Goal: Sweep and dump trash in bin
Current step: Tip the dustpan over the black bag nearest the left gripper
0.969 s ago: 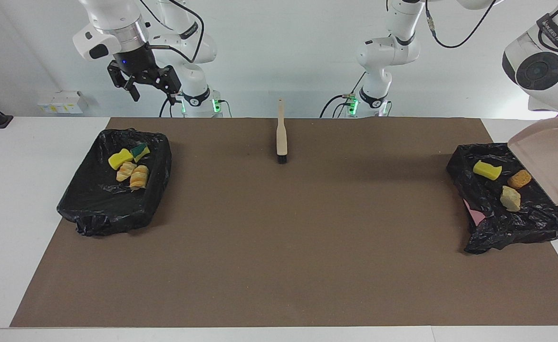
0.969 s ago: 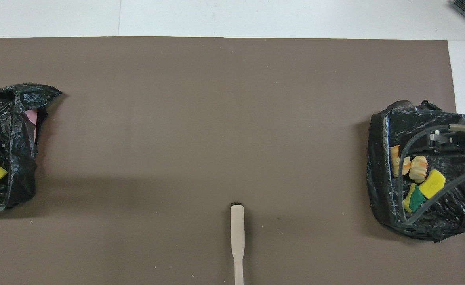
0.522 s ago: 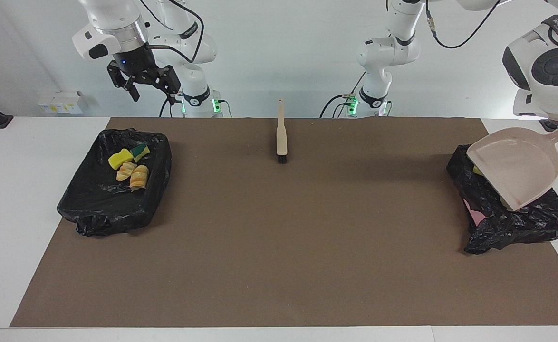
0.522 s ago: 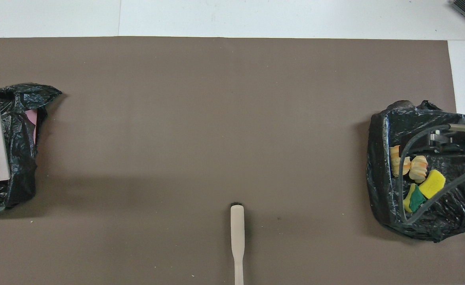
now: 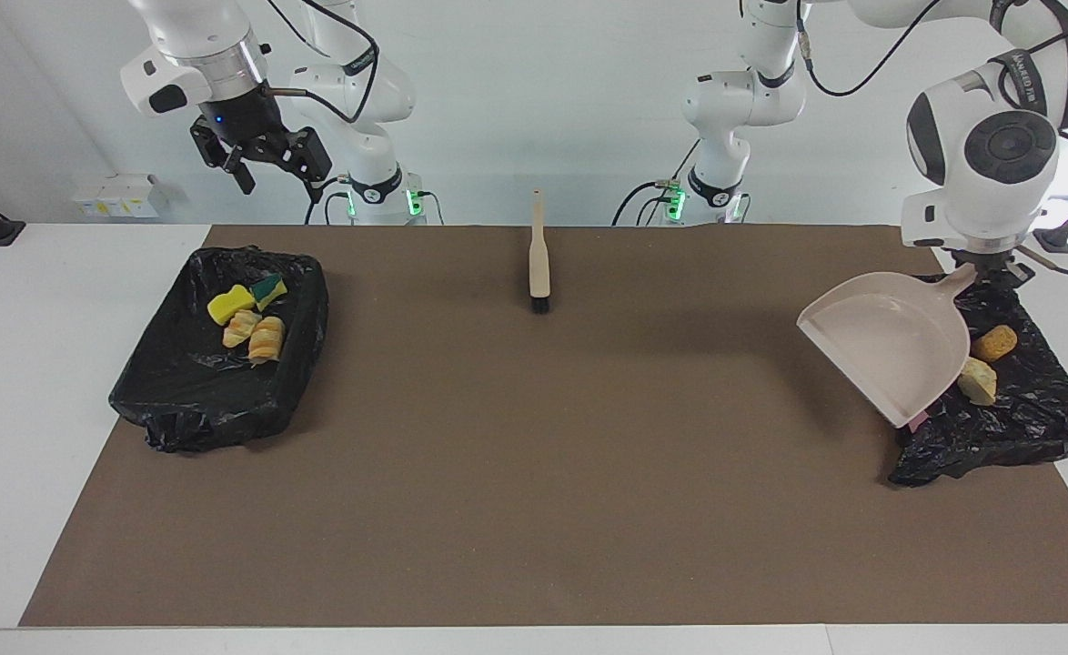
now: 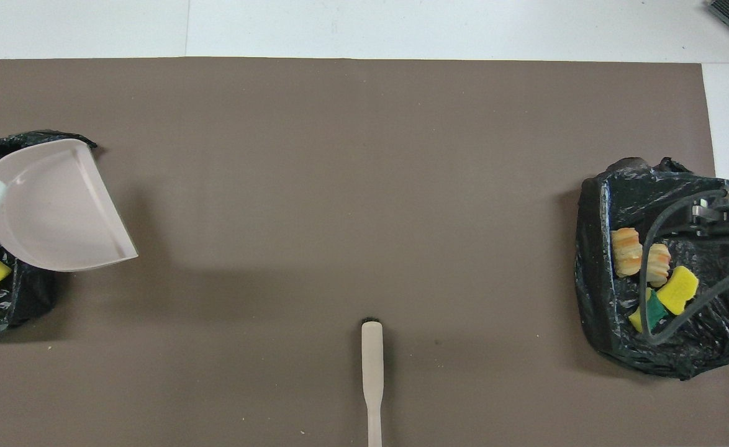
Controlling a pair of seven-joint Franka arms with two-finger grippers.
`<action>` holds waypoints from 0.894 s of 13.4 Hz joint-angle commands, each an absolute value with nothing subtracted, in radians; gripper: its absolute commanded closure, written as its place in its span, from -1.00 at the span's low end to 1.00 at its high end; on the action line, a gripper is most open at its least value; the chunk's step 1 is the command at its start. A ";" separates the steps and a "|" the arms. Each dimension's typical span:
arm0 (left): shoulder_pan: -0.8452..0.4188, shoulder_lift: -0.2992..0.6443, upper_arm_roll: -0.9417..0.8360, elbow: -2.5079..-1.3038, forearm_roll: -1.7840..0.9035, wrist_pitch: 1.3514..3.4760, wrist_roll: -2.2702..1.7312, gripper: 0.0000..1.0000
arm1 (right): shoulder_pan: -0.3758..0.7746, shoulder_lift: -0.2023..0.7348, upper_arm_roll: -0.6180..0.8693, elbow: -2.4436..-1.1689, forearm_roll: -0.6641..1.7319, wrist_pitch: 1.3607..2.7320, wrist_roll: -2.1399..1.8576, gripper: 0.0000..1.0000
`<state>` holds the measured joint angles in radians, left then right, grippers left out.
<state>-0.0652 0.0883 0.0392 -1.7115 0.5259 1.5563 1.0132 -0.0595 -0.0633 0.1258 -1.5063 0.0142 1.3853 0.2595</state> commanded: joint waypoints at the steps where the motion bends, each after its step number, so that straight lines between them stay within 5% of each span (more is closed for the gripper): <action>1: -0.113 0.063 0.054 -1.753 0.442 1.551 0.860 1.00 | -0.090 -0.067 0.146 -1.499 0.025 1.364 0.236 -1.00; 12: -0.478 0.129 0.054 -1.764 0.023 1.635 -0.021 1.00 | -0.112 -0.075 0.167 -1.503 0.025 1.361 0.235 -1.00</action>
<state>-0.4074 0.1189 0.0331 -1.7609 0.0798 1.5936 0.1123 -0.0761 -0.0676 0.1384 -1.5063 0.0142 1.3821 0.2595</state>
